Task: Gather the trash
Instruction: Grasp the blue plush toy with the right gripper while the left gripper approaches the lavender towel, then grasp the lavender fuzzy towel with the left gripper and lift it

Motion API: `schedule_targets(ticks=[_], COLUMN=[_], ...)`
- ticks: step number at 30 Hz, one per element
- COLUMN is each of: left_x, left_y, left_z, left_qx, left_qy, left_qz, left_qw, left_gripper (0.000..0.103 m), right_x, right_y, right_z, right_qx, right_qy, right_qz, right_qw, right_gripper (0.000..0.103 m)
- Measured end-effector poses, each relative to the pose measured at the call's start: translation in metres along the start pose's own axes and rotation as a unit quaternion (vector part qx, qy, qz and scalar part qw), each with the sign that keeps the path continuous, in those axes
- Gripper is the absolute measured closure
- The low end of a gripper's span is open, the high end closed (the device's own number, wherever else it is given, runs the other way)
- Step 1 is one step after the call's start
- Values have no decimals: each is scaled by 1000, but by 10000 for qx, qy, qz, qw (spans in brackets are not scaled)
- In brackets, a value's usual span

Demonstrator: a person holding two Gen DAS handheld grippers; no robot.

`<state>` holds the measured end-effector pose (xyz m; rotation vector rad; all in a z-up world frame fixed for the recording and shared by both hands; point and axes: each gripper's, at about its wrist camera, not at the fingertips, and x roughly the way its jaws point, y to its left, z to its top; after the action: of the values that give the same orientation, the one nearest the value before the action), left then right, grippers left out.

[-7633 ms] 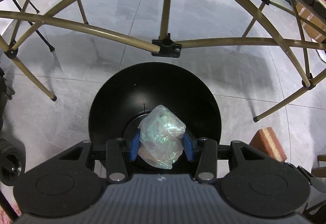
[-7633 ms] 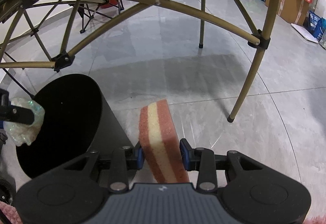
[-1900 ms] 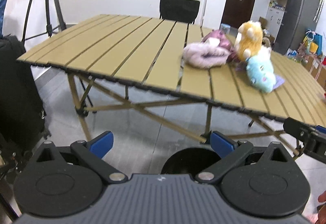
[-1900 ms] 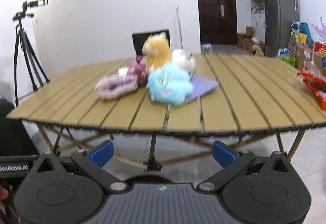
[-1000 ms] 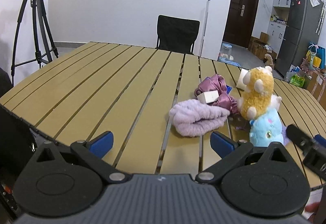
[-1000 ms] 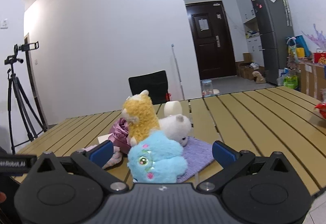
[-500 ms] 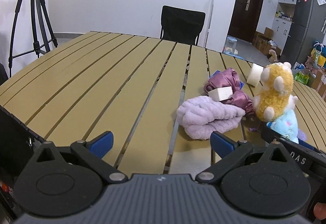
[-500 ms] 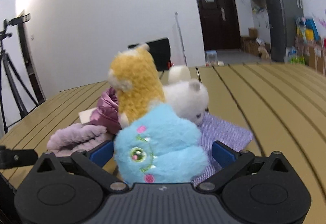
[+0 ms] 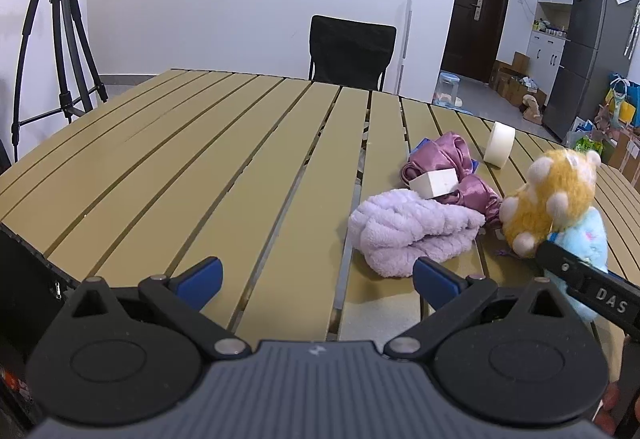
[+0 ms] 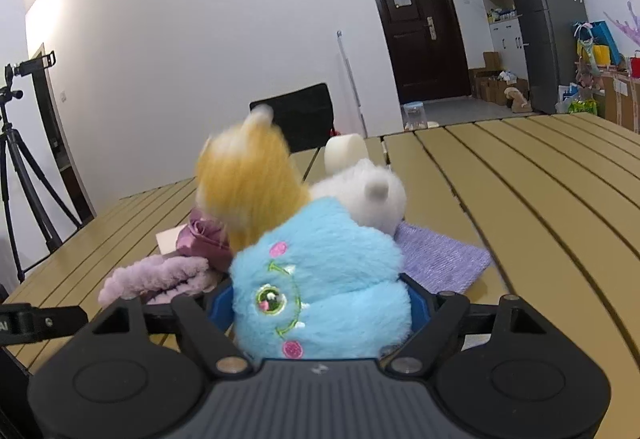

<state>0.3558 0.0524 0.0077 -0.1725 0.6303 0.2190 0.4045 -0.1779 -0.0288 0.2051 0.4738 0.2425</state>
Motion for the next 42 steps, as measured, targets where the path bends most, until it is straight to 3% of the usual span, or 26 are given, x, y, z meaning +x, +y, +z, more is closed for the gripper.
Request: schedule_targets(ticks=[11, 18, 25, 34, 42], left_x=[6, 17, 39, 67, 91], left_y=[-22, -48, -68, -83, -70], left_z=[3, 5, 3, 7, 11], left_qx=[140, 558, 805, 1157, 844], left_qy=[-17, -246, -53, -7, 255], left_qz=[-202, -138, -249, -64, -316], left_qw=[9997, 9980, 9964, 9933, 9956], left_gripper=[0, 0, 0, 0, 0], right_x=[-21, -33, -38, -39, -33], right_y=[-13, -36, -55, -74, -73], right_z=[2, 6, 8, 9, 7], right_qx=[-45, 119, 210, 287, 246], right_qy=[-311, -430, -472, -451, -364], right_qz=[-174, -376, -558, -731, -729], right_qw=[9994, 9983, 9971, 9959, 9964], right_gripper=[25, 25, 25, 25, 25])
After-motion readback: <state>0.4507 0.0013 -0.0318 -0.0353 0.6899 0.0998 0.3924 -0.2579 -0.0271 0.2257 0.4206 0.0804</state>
